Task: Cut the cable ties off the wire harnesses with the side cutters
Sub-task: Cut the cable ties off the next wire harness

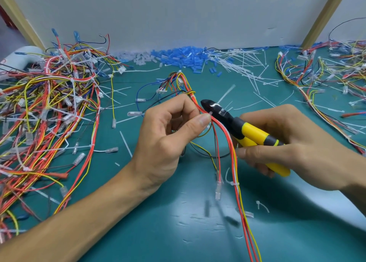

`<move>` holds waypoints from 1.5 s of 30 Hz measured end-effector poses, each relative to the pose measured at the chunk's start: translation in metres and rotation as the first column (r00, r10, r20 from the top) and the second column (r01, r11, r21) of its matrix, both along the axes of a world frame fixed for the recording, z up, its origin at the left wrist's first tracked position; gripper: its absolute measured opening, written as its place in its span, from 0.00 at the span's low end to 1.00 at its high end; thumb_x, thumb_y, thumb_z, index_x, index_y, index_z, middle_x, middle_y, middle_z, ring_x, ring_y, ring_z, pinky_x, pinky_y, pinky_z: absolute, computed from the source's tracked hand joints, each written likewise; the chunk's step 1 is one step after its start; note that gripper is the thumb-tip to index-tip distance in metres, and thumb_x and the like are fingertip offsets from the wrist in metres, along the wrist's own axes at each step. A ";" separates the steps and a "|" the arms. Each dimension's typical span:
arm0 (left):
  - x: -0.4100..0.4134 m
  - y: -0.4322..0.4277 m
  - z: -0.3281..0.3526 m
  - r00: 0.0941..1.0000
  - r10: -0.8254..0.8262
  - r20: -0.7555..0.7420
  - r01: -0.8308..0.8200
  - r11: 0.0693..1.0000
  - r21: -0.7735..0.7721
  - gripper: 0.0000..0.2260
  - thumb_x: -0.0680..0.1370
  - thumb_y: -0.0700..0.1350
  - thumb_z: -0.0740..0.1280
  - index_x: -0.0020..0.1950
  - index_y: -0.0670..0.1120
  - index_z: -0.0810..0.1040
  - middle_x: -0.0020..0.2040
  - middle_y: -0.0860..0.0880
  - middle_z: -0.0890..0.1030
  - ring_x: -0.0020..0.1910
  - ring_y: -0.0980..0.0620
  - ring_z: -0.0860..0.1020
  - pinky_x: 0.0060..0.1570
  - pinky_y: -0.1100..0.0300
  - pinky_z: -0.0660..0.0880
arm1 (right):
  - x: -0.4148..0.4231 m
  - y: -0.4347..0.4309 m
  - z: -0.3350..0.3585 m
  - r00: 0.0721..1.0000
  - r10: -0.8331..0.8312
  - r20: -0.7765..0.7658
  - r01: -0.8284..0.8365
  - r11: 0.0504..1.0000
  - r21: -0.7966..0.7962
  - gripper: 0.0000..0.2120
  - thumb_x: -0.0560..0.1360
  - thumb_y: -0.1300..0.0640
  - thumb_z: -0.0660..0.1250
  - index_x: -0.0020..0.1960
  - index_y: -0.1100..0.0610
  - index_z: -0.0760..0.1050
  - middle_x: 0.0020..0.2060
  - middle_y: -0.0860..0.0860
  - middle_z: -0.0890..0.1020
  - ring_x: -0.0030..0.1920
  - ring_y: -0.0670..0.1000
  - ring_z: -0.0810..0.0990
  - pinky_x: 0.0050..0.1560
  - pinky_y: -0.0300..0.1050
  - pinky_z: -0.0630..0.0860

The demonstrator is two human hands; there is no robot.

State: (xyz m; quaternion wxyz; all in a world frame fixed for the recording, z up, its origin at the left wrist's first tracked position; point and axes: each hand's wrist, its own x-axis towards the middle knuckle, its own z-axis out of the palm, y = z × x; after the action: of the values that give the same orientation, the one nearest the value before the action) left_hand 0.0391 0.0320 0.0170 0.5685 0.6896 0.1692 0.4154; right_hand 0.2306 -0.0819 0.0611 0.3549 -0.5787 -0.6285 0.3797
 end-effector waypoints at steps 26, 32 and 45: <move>0.002 0.000 0.001 1.000 0.008 -0.014 -0.009 0.999 -0.037 0.13 0.76 0.42 0.69 0.37 0.39 0.70 0.29 0.55 0.69 0.27 0.56 0.64 0.29 0.66 0.62 | 0.004 0.002 -0.002 0.998 -0.028 0.047 0.029 0.999 -0.032 0.02 0.72 0.58 0.74 0.41 0.53 0.81 0.31 0.56 0.79 0.29 0.55 0.80 0.30 0.45 0.77; 0.001 0.001 0.001 1.000 0.012 -0.010 -0.013 0.999 -0.038 0.13 0.76 0.42 0.69 0.37 0.38 0.70 0.29 0.55 0.68 0.27 0.57 0.64 0.28 0.66 0.62 | 0.002 0.002 -0.004 0.999 -0.006 0.043 0.008 1.000 -0.025 0.04 0.73 0.56 0.74 0.40 0.50 0.81 0.32 0.54 0.81 0.30 0.55 0.81 0.30 0.42 0.76; 0.002 0.000 0.001 1.000 0.000 -0.014 0.000 0.999 -0.035 0.12 0.77 0.41 0.69 0.37 0.38 0.70 0.29 0.56 0.69 0.27 0.58 0.65 0.29 0.67 0.63 | 0.008 0.002 -0.002 0.996 0.001 0.092 0.004 0.998 -0.055 0.06 0.73 0.57 0.74 0.40 0.55 0.78 0.32 0.54 0.78 0.30 0.55 0.80 0.30 0.43 0.76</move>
State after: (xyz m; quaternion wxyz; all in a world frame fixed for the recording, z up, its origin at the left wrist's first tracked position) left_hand 0.0409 0.0319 0.0176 0.5792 0.6824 0.1803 0.4078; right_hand 0.2386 -0.0798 0.0587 0.3096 -0.6057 -0.6329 0.3697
